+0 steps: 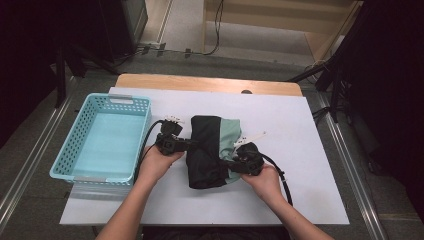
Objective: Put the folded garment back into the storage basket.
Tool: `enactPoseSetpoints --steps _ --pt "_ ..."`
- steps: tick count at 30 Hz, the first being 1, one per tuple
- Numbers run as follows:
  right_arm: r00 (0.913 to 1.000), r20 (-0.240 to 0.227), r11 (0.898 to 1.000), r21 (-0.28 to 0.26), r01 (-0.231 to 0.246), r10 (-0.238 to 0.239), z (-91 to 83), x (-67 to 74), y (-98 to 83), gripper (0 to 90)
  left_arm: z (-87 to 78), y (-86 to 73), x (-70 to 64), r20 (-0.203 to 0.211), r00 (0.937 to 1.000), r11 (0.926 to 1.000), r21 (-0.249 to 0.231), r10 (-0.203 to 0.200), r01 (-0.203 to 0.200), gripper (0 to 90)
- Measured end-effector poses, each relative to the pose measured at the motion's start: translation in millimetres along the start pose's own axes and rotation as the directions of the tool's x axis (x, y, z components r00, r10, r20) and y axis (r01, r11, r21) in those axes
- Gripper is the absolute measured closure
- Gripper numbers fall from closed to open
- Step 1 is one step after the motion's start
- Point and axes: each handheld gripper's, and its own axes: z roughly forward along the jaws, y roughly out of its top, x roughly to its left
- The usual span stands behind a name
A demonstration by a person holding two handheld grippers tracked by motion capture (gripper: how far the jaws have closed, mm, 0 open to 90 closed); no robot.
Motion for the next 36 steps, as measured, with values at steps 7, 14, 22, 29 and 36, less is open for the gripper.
enactPoseSetpoints --steps 7,14,22,29,36 --pt "0.9999 0.011 1.0 0.005 0.007 -0.007 13.0 0.2 3.3 77.8 0.8 -3.2 8.2 -0.034 0.9994 0.9999 0.002 -0.011 0.011 77.4" --pt "0.9993 0.025 1.0 0.012 0.025 -0.026 22.9 2.8 7.0 77.4 -2.7 -6.4 9.7 -0.083 0.9966 1.0 0.0 0.001 -0.001 76.3" --pt "0.9988 0.029 0.999 0.016 0.039 -0.039 28.9 3.2 12.9 77.2 -1.2 -11.1 11.0 -0.139 0.9897 0.9991 -0.017 0.035 -0.038 55.1" --pt "0.9988 0.032 0.999 0.007 0.036 -0.036 30.7 2.7 14.3 76.6 -7.9 -8.9 15.5 -0.11 0.9939 0.9959 -0.088 0.011 -0.02 30.3" --pt "0.9996 0.019 0.999 0.028 0.018 -0.019 33.6 5.7 12.5 74.3 -9.6 -7.7 8.2 -0.098 0.9934 0.9932 -0.094 0.059 -0.069 20.5"
